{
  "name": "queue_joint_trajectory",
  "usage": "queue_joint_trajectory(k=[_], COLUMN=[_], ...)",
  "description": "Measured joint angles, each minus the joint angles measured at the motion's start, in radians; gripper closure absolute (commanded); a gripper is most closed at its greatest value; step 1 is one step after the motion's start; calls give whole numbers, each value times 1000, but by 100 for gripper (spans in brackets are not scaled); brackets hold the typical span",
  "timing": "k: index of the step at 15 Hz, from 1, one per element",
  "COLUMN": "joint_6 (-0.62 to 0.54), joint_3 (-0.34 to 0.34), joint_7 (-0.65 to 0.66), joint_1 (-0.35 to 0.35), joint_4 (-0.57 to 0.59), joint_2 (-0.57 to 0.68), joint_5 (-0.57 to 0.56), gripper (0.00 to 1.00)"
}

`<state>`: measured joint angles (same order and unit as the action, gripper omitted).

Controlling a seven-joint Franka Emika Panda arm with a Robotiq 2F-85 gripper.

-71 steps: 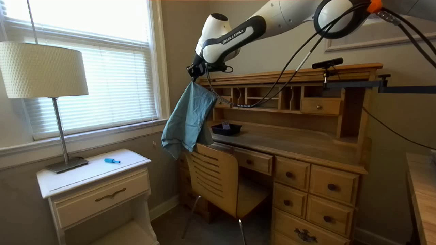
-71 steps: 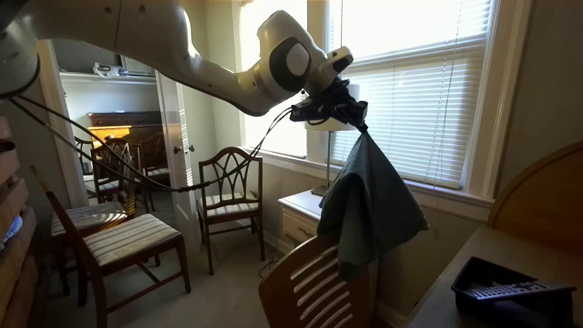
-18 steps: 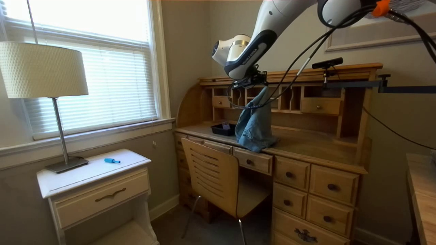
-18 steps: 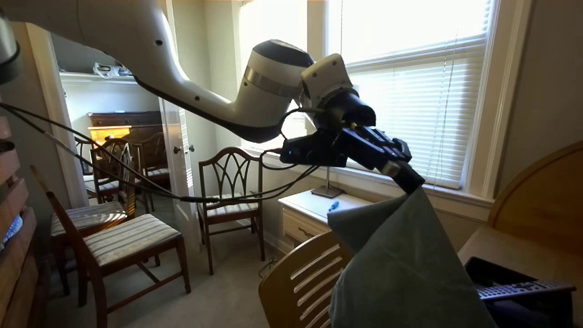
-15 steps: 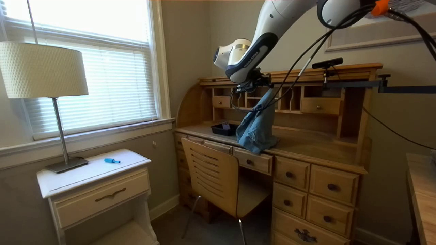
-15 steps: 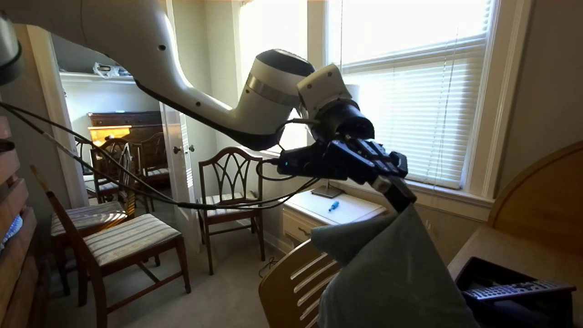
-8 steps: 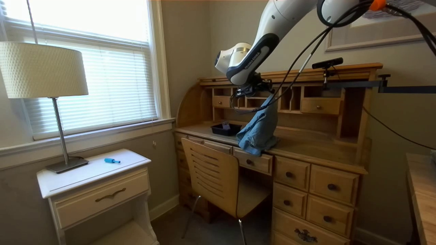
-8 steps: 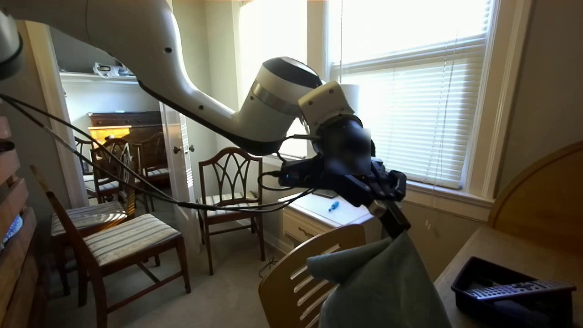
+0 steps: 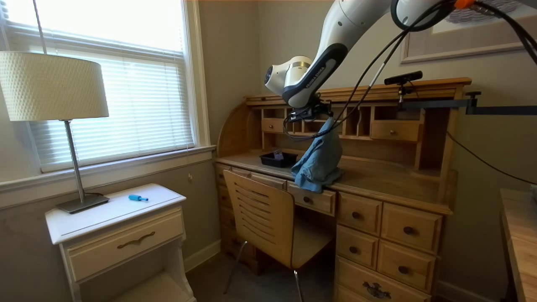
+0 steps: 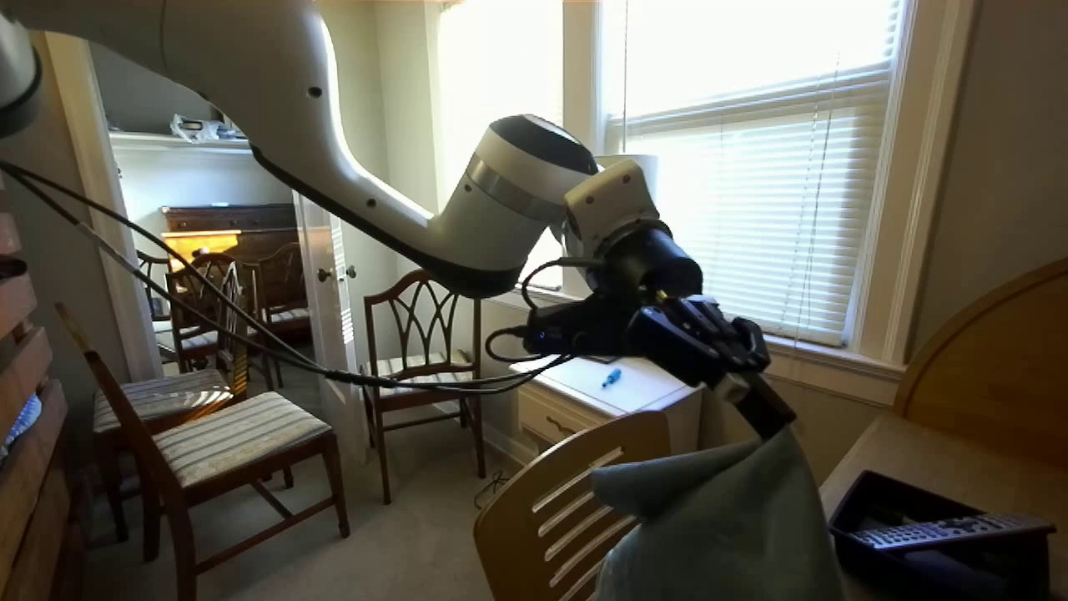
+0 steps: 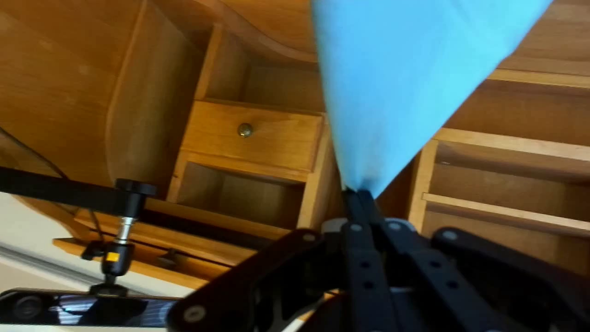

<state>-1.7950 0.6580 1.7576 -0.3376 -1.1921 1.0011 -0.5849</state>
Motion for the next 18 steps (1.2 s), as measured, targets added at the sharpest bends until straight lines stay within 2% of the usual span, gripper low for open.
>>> queue_joint_trajectory(k=[4, 10, 14, 15, 16, 18], joint_6=[-179, -264, -354, -370, -381, -390], joint_3=[-57, -145, -184, -189, -193, -197], joint_7=[-7, -54, -101, -111, -118, -132], joint_1=[103, 285, 365, 374, 380, 386], joint_4=[0, -1, -4, -4, -5, -5], joint_2=[-7, -12, -12, -12, -11, -12], joint_5=[-108, -117, -117, -117, -117, -117], gripper=[100, 100, 100, 91, 72, 59])
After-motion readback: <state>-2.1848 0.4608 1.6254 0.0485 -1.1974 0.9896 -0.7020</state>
